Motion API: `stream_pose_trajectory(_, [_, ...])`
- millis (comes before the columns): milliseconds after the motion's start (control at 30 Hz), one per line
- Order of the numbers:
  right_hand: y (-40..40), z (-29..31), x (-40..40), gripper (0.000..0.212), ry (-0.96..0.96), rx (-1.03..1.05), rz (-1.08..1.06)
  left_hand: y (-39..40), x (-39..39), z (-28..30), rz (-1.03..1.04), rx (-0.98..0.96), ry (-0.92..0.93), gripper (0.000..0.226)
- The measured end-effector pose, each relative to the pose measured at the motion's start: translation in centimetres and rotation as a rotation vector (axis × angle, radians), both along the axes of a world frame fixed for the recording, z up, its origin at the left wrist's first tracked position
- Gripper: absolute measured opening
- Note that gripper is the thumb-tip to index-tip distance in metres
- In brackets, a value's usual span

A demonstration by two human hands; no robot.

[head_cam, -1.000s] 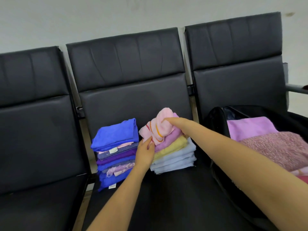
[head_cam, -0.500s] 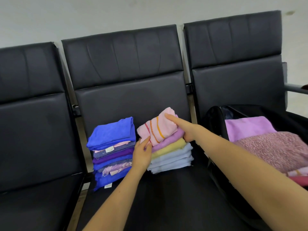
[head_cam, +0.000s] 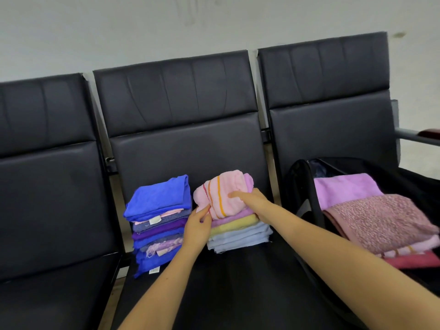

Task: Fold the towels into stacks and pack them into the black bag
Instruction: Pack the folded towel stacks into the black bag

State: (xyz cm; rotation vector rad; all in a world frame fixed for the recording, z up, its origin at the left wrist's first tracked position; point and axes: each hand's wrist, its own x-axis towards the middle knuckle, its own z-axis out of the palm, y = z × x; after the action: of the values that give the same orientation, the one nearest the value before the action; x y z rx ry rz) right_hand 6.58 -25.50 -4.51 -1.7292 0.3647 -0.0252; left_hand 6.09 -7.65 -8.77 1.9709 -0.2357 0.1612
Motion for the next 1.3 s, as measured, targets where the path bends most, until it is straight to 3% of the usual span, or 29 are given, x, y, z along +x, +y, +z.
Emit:
stream_pose_trajectory(67, [0.4,-0.2,-0.8,0.087,0.009,0.051,-0.052,0.0,-0.5,0.6,-0.004,0.035,0.017,0.04])
stream_pose_trajectory(200, [1.1,-0.8,-2.4,0.076,-0.004,0.158,-0.14,0.1,-2.4,2.5,-0.028,0.101,0.057,0.041])
stream_pose_trajectory(300, [1.3,0.8,-4.1,0.084,-0.042,0.223,-0.142,0.7,-3.6,4.8,-0.025,0.075,0.191,0.04])
stream_pose_trajectory(367, [1.2,2.5,-5.3,0.084,-0.037,0.21,-0.132,1.2,-4.1,6.3,-0.009,-0.039,0.33,0.044])
stream_pose_trajectory(433, [1.0,4.4,-6.5,0.07,-0.039,0.205,-0.112,1.7,-5.1,7.8,0.011,-0.145,0.444,0.041])
stream_pose_trajectory(500, [0.7,6.1,-7.5,0.061,-0.074,0.213,-0.098,2.0,-5.7,8.9,-0.016,-0.244,0.446,0.042])
stream_pose_trajectory(600, [0.5,8.4,-9.2,0.067,-0.149,0.29,-0.084,2.0,-6.6,9.7,-0.091,-0.524,0.401,0.061])
stream_pose_trajectory(700, [0.2,10.4,-10.4,0.083,-0.22,0.423,-0.065,1.8,-7.2,9.4,-0.101,-0.754,0.491,0.077])
stream_pose_trajectory(833, [-0.3,13.0,-13.0,0.027,-0.299,0.542,0.02,0.9,-8.8,8.4,-0.143,-0.856,0.683,0.089])
stream_pose_trajectory(933, [-1.1,13.5,-14.6,0.027,-0.268,0.598,0.083,0.0,-10.1,9.0,-0.317,-1.039,0.763,0.086])
stream_pose_trajectory(1033, [-2.3,12.5,-15.7,0.031,-0.196,0.545,0.117,-0.4,-11.1,10.5,-0.391,-1.191,0.672,0.076])
stream_pose_trajectory(1167, [-4.9,9.9,-17.0,0.036,-0.134,0.454,0.09,-0.6,-12.0,11.3,-0.43,-0.943,0.632,0.081])
stream_pose_trajectory(1300, [-7.3,7.9,-18.3,0.027,-0.098,0.342,0.05,-2.8,-13.1,10.6,-0.485,-0.656,0.551,0.059])
